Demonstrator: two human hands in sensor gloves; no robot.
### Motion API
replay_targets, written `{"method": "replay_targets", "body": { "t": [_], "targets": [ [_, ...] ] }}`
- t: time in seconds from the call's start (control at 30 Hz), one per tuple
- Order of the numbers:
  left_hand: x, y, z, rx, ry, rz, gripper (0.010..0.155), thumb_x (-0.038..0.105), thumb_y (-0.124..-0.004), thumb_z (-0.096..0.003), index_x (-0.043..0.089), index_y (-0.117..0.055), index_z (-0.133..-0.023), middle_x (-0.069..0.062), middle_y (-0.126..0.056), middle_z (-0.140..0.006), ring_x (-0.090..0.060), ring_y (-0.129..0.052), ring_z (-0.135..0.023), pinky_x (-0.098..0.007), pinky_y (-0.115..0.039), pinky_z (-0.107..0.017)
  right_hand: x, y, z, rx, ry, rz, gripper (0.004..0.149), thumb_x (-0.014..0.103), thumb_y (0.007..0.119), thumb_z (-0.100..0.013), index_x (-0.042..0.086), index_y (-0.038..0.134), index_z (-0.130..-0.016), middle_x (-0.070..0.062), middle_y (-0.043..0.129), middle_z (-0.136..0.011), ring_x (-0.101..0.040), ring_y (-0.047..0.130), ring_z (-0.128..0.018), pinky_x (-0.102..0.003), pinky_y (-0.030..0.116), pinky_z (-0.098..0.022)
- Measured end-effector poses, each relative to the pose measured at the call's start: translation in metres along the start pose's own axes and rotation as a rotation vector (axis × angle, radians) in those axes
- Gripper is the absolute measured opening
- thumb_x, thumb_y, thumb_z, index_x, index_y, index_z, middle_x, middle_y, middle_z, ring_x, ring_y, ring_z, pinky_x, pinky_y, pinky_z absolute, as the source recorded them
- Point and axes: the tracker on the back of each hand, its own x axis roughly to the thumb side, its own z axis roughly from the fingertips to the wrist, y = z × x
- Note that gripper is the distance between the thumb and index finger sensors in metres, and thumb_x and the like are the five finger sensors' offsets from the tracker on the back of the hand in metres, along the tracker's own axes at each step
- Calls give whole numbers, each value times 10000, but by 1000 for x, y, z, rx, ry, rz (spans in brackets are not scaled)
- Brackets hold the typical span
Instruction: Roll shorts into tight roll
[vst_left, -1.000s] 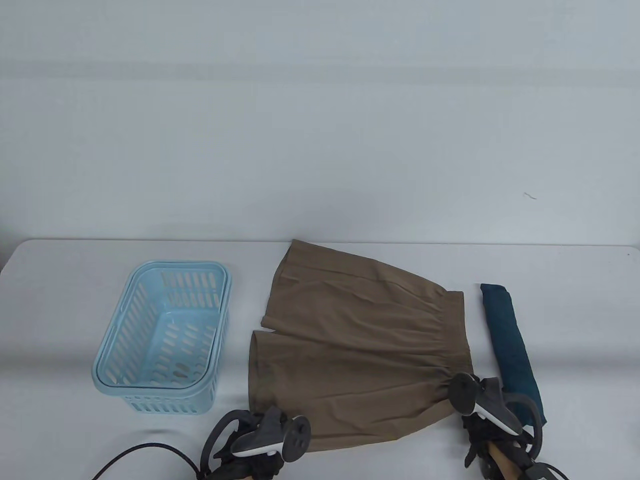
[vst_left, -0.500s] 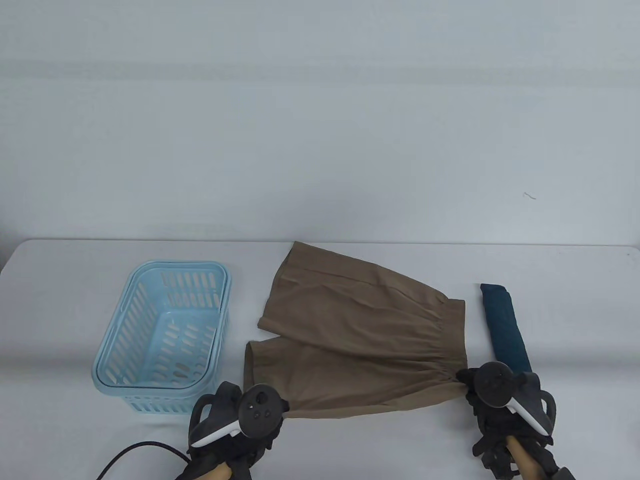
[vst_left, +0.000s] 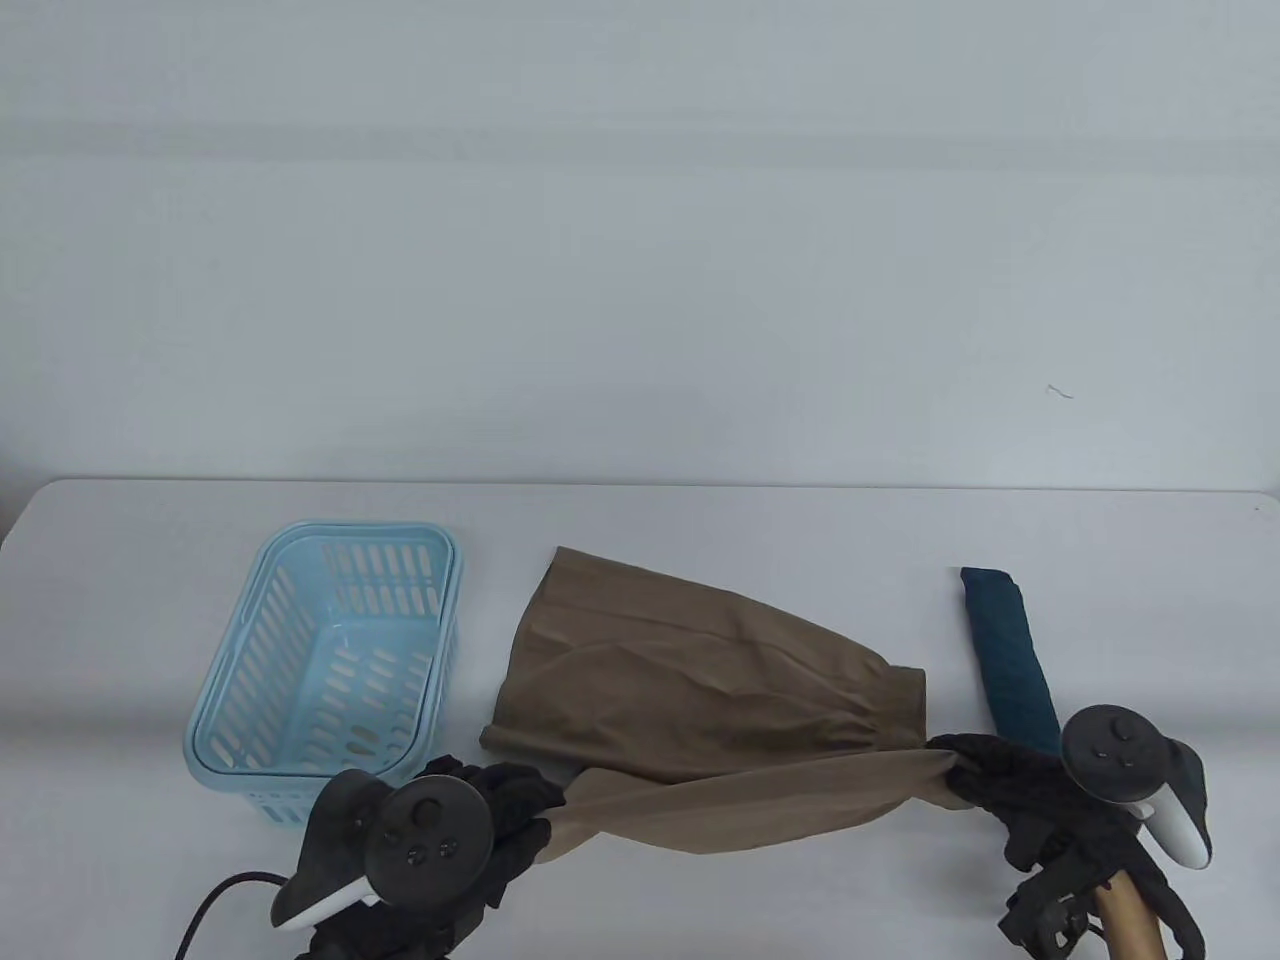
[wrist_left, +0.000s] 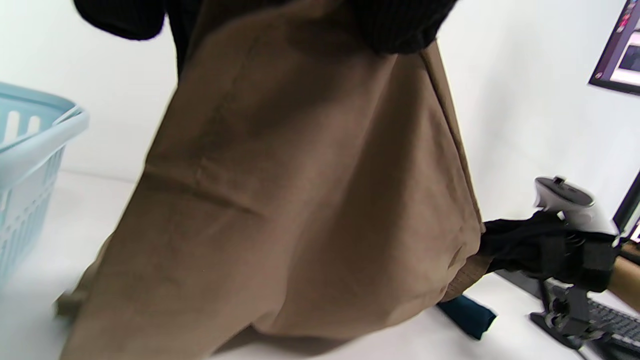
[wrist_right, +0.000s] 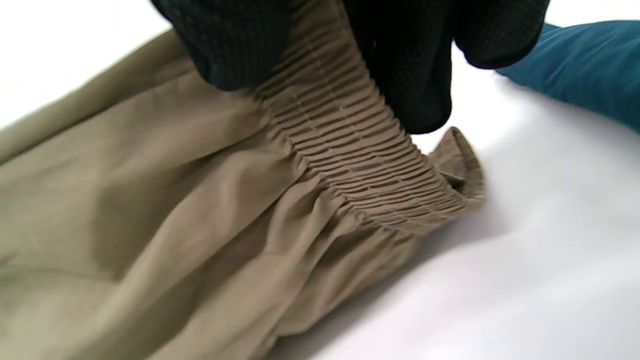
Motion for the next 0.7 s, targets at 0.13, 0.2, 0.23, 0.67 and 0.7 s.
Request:
{"method": "replay_targets", "body": {
  "t": [0.13, 0.2, 0.23, 0.67, 0.7],
  "targets": [
    [3, 19, -4, 41, 18, -4, 425, 350, -657, -552, 151, -810, -895, -172, -878, -953, -422, -910, -848, -670, -597, -672, 0, -5, 2, -18, -48, -121, 450, 356, 714, -498, 149, 776, -893, -102, 914, -779, -328, 888, -709, -593, 602, -650],
    [1, 23, -13, 42, 61, -29, 427, 346, -657, -553, 144, -810, -897, -181, -874, -956, -432, -905, -848, -674, -592, -672, 2, -5, 2, -31, -40, -127, 453, 358, 710, -501, 145, 773, -895, -104, 915, -771, -326, 889, -698, -589, 606, -647],
    [-1, 24, -19, 31, 87, -55, 429, 347, -657, -553, 146, -807, -900, -182, -872, -958, -432, -902, -851, -675, -590, -672, 3, -5, 1, -45, -25, -109, 454, 358, 708, -502, 143, 770, -897, -105, 913, -772, -327, 887, -700, -590, 606, -646],
    [-52, 9, -114, -148, 375, -182, 463, 361, -657, -546, 172, -775, -952, -176, -864, -977, -438, -882, -877, -702, -511, -685, 8, -10, -45, -60, 157, 109, 472, 353, 699, -503, 144, 749, -923, -117, 890, -818, -348, 867, -737, -594, 592, -651],
    [-55, 7, -121, -162, 391, -193, 466, 359, -657, -545, 169, -772, -955, -180, -858, -983, -443, -875, -883, -707, -499, -686, 8, -9, -50, -61, 173, 125, 472, 350, 700, -502, 141, 750, -922, -122, 890, -819, -352, 865, -739, -597, 590, -651]
  ]
}}
